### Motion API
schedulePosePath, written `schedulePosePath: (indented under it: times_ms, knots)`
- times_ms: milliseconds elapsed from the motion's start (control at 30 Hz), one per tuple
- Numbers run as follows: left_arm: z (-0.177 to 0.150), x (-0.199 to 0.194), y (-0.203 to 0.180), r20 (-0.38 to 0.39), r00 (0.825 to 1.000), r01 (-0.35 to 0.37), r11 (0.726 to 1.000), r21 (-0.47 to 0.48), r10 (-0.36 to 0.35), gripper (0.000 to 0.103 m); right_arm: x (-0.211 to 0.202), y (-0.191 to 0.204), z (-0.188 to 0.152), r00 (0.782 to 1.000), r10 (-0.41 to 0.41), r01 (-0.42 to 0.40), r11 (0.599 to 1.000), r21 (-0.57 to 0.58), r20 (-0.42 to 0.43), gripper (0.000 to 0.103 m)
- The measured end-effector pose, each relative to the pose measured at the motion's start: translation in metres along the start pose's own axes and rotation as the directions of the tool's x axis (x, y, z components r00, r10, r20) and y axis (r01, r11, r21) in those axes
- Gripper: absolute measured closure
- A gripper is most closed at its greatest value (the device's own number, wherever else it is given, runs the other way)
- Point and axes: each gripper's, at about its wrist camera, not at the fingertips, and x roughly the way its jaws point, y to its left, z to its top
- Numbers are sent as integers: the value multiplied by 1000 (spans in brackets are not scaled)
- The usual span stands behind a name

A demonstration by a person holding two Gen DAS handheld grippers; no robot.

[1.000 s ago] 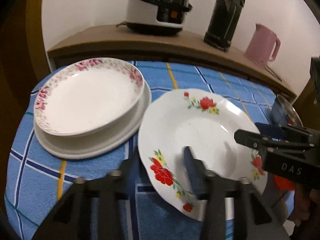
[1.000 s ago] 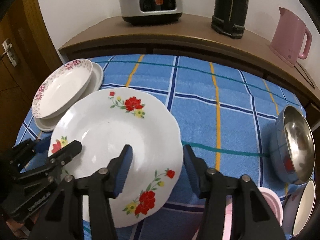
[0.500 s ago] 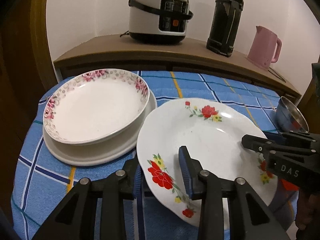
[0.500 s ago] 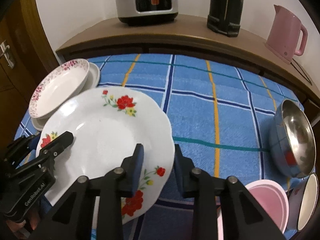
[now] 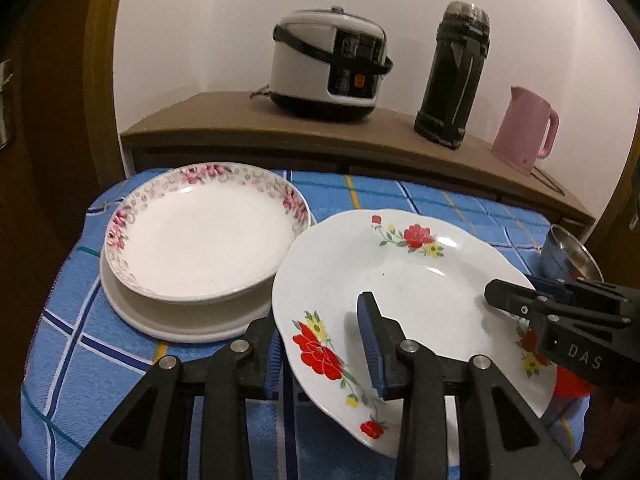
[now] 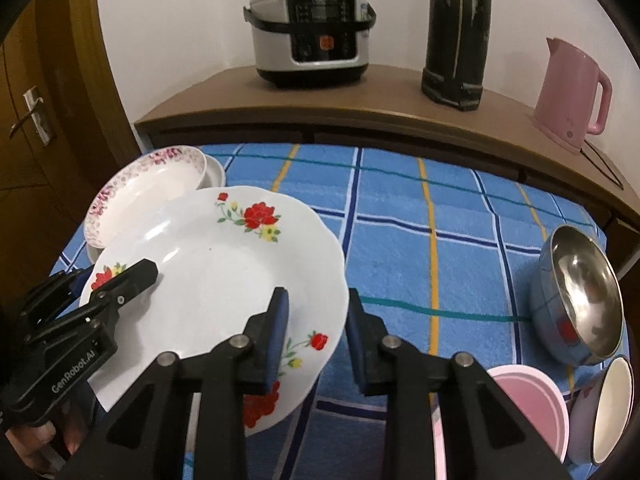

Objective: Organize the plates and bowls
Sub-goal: 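Lift the red-flower plate with both grippers toward the stacked bowl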

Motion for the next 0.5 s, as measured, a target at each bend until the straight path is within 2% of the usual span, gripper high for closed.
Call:
schedulePosePath:
  times_ms: [133, 500]
  knots:
    - [2, -10, -3, 62, 997, -36, 999, 19, 35, 66, -9, 6, 3, 998, -12, 13, 1000, -16, 57, 76]
    - [12, -14, 14, 98, 993, -63, 998, -21, 65, 66, -5, 20, 5, 995, 34, -31, 999, -38, 91, 76]
